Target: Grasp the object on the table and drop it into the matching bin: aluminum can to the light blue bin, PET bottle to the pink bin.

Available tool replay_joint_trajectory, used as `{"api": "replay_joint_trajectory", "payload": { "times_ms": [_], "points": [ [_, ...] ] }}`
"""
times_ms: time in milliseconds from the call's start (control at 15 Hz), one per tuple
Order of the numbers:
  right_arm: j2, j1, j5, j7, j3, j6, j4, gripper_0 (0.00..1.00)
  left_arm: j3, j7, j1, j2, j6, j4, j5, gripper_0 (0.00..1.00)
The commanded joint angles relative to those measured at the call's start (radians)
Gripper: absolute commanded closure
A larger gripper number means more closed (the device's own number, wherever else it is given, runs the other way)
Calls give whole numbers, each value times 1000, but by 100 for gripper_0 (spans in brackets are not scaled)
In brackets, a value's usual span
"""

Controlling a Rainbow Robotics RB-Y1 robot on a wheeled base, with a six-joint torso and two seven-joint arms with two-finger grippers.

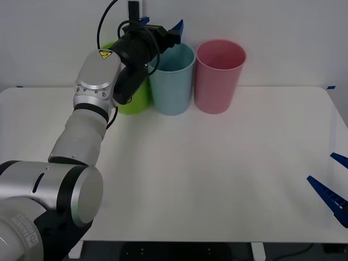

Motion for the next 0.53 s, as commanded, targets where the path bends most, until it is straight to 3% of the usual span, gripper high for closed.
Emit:
{"api": "replay_joint_trajectory", "payload": {
  "times_ms": [67,533],
  "points": [
    [0,0,0,0,0,0,0,0,-42,-62,55,44,-39,-48,146,0],
    [0,0,0,0,0,0,0,0,-144,-93,267,140,-104,-280,371,0]
  ]
}}
